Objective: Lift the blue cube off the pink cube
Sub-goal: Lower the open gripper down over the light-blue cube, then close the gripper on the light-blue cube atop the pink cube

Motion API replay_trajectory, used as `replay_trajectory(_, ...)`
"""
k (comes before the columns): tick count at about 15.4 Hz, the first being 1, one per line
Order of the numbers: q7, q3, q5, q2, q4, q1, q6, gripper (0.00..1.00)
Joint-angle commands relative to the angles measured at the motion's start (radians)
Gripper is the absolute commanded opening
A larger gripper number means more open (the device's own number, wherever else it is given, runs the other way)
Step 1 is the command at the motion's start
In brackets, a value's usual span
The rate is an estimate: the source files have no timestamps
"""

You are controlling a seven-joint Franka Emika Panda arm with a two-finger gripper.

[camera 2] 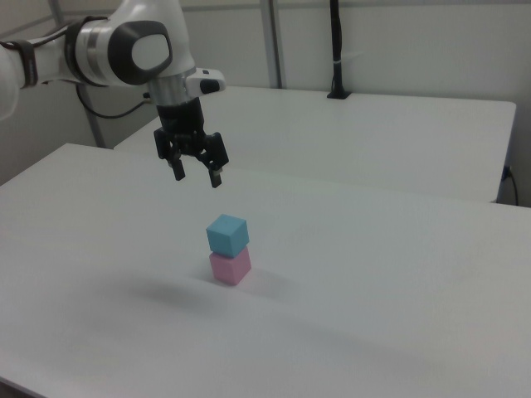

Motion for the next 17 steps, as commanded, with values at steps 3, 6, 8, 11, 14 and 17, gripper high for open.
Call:
replay_trajectory(3,0.002,0.005,-0.005,0.132,0.024,-0.01,0.155,1.0)
replay_trajectory(6,-0.016,0.005,-0.011,0.171,0.007,-0.008,0.178,1.0)
replay_trajectory(8,-0.016,0.005,-0.014,0.207,0.007,-0.008,0.206,1.0)
replay_trajectory(11,-0.024,0.007,-0.046,0.241,0.004,-0.01,0.215,1.0)
replay_trajectory(14,-0.064,0.007,-0.049,0.241,-0.025,-0.01,0.215,1.0)
replay_trajectory(17,-0.065,0.007,-0.045,0.24,-0.036,-0.01,0.229,0.6)
